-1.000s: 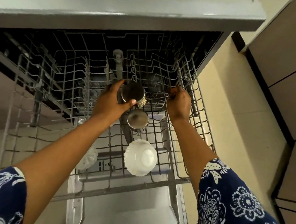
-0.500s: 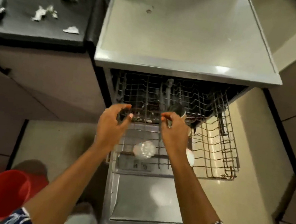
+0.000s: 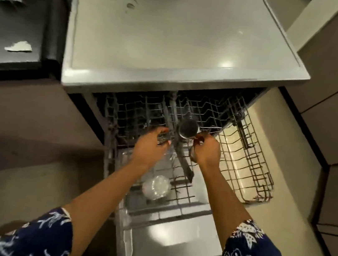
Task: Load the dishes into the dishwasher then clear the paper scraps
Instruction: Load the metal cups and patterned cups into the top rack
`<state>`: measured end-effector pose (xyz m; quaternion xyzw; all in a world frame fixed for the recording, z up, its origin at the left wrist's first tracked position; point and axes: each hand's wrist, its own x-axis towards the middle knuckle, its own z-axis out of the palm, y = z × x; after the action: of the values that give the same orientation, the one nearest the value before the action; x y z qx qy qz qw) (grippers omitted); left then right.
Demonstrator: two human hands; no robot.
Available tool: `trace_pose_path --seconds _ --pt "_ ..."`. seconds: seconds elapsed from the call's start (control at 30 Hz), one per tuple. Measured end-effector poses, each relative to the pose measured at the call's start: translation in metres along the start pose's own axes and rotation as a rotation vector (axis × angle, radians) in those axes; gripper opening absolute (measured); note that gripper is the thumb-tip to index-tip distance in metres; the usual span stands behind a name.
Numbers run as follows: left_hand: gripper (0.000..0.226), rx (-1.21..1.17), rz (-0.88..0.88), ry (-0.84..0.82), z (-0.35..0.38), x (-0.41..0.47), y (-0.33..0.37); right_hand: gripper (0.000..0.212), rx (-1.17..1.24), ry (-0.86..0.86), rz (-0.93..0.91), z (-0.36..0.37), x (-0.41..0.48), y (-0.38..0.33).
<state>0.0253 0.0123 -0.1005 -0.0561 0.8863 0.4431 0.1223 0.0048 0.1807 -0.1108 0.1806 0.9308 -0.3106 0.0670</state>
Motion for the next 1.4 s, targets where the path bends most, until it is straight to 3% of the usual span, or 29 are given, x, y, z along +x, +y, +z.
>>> trace_pose_path --seconds 0.2,0.43,0.6,0.83,1.13,1.4 --pt "0.075 0.097 -0.056 -0.065 0.092 0.081 -0.009 0.037 -0.031 0.107 -0.05 -0.002 0.087 0.078" --pt "0.099 0.126 -0.058 0.006 0.133 0.127 -0.031 0.023 -0.051 0.003 -0.047 0.007 0.159 0.116" --pt "0.1 0.201 0.03 0.088 0.139 0.124 -0.034 0.022 0.002 -0.003 -0.012 0.012 0.165 0.128" --pt "0.094 0.231 0.13 0.058 0.137 0.125 -0.021 0.023 -0.147 0.021 0.018 0.021 0.156 0.133" --pt "0.092 0.178 0.137 0.042 0.141 0.128 -0.016 0.03 -0.14 0.032 0.068 0.017 0.149 0.122" --pt "0.102 0.031 0.092 0.016 0.135 0.125 -0.024 0.036 -0.181 0.026 0.014 0.016 0.139 0.116"
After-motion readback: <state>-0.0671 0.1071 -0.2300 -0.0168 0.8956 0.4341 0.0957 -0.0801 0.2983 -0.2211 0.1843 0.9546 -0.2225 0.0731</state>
